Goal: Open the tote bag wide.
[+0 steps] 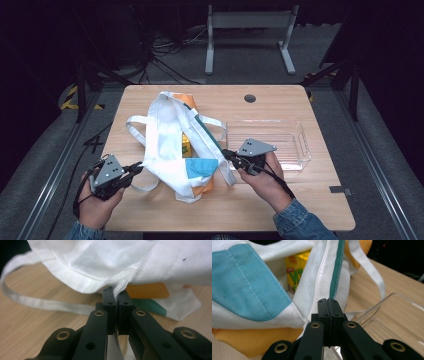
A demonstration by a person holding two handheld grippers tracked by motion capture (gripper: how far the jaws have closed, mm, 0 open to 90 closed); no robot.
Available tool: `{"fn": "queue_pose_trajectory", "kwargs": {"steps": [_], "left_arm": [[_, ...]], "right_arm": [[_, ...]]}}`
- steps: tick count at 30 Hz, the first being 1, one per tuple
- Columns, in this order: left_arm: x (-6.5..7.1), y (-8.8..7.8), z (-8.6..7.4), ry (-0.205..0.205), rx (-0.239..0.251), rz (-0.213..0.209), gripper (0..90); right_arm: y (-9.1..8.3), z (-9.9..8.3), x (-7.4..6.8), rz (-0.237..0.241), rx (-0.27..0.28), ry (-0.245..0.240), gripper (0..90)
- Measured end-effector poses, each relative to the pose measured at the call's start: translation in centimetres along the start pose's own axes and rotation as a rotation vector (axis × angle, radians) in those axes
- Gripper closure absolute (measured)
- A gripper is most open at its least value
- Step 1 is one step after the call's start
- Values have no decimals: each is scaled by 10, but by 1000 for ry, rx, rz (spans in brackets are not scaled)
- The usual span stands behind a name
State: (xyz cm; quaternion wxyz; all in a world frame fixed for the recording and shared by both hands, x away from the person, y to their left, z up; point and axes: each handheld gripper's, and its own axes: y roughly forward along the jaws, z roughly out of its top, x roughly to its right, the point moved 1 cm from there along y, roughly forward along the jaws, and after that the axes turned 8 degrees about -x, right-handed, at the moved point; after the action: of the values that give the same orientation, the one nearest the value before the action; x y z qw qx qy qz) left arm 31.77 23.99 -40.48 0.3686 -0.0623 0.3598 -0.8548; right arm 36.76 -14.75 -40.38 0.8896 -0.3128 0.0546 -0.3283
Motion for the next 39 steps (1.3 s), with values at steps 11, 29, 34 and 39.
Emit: {"fn": "queue_pose_trajectory", "kwargs": {"steps": [11, 29, 34, 39], "left_arm": [[-4, 1, -11, -67, 24, -73, 856], [-40, -36, -12, -294, 201, -14, 577], [-41, -19, 5, -300, 163, -11, 494], [-45, 4, 18, -331, 120, -18, 388]], "right_arm": [[22, -15, -8, 56, -78, 22, 900], [-8, 14, 7, 12, 102, 31, 565], [-5, 34, 10, 18, 139, 24, 505], [16, 50, 11, 39, 105, 8, 498]]}}
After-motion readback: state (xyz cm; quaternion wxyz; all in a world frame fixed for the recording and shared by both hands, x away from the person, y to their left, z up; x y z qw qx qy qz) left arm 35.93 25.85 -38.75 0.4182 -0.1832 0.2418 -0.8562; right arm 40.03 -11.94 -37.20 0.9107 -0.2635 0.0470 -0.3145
